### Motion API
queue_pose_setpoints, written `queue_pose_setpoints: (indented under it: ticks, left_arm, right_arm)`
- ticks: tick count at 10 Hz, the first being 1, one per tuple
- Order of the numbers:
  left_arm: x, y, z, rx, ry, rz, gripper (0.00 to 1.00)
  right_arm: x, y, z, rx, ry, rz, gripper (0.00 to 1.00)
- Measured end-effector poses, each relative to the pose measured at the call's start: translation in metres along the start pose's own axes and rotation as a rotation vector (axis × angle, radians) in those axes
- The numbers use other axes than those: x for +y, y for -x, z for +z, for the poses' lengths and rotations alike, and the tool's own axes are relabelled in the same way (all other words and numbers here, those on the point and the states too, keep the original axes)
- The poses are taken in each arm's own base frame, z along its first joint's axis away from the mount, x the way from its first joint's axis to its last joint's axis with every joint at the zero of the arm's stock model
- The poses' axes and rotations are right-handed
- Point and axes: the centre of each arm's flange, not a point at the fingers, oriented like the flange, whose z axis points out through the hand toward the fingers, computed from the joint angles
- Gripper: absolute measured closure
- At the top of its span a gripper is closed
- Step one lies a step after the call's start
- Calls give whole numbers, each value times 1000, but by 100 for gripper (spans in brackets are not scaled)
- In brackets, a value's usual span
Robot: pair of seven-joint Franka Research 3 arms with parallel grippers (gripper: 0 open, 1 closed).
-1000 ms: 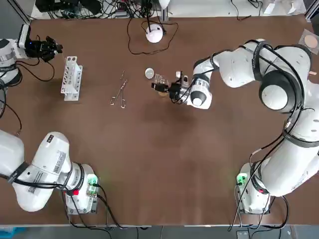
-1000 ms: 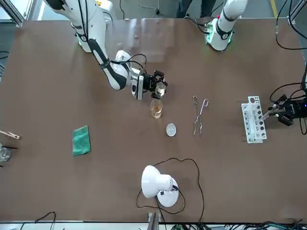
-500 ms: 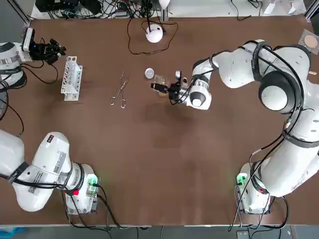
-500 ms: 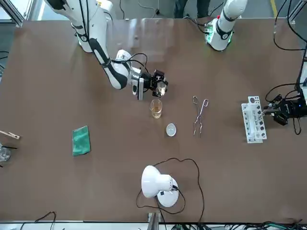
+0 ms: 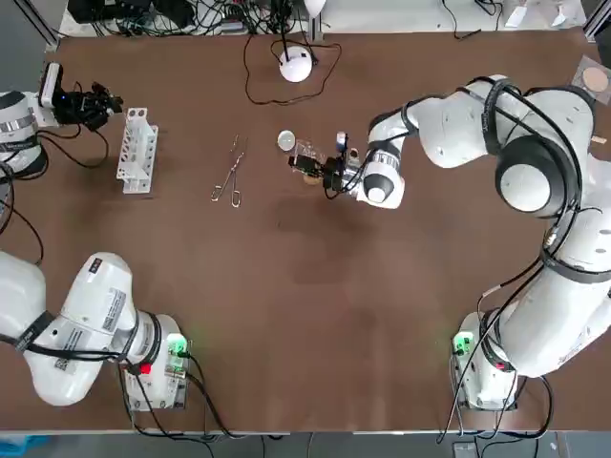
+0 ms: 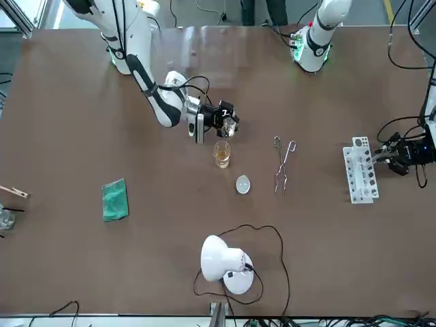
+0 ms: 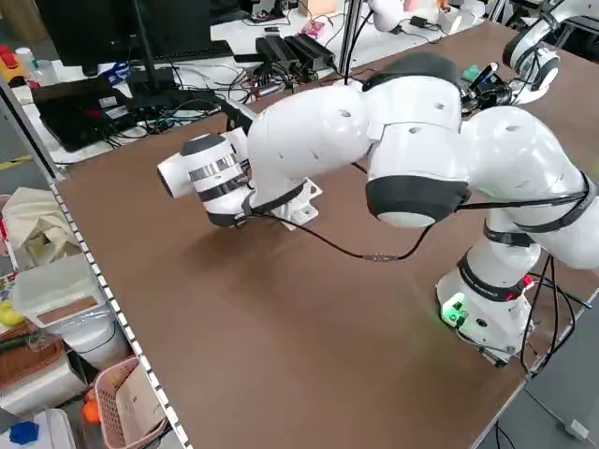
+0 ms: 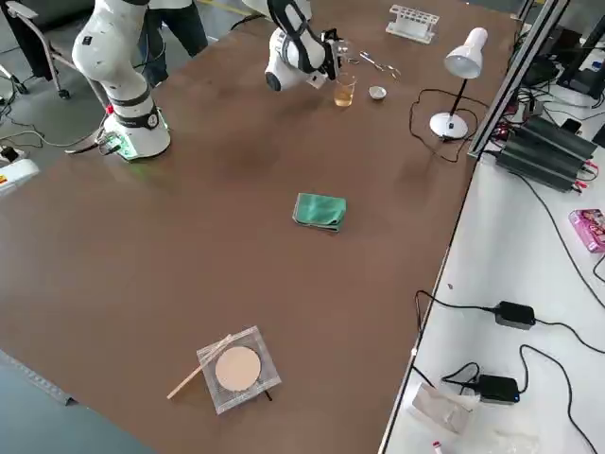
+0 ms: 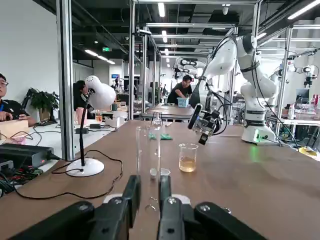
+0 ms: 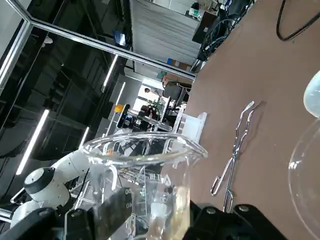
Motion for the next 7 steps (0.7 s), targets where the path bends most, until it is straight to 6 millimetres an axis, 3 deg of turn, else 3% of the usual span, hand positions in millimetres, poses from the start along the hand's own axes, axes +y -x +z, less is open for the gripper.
queue_pose_setpoints:
  ticks: [7]
  left_arm:
    - [4, 12, -1, 14, -12, 12, 79]
  right_arm:
    - [3, -4, -3, 1, 31, 61, 61]
